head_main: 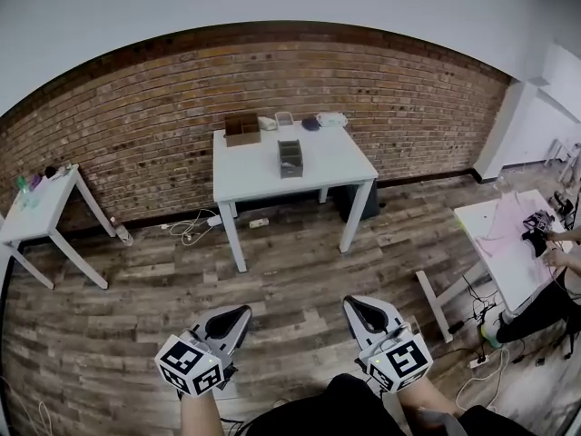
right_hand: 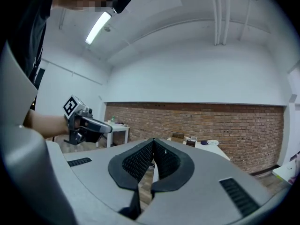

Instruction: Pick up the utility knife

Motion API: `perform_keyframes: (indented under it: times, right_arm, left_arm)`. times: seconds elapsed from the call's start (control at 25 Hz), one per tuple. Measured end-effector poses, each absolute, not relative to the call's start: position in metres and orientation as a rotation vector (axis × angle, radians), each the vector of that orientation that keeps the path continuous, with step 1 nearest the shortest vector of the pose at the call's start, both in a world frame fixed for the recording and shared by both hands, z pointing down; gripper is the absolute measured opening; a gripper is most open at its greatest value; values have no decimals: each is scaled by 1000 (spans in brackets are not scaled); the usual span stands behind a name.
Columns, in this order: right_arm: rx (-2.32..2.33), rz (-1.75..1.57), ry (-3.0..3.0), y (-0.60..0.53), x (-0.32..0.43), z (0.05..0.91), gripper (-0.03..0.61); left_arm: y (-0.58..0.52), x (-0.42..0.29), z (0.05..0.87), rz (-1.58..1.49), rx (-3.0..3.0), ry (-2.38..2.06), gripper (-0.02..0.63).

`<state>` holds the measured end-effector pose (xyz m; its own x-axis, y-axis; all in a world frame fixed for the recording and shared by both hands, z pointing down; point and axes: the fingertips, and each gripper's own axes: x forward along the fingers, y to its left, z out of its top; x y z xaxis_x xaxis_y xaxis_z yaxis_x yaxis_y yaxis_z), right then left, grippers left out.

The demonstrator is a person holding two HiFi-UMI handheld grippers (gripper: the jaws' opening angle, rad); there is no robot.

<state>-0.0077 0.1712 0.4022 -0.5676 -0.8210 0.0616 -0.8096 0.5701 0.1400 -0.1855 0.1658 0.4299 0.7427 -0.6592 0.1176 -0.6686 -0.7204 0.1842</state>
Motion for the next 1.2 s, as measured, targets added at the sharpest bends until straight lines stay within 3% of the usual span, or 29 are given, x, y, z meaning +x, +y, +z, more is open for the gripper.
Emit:
perform_keyframes:
  times: [0.76,1.2]
  right_arm:
    - [1395,-116,-2712,32,30,420,-3]
    - [1373,-39,-2738,-85,78,422,-3]
  left_arm:
    - [46,-167,426,8,2692,-1089,-5]
    - [-74,-107,419,85,2690,-1074,-5]
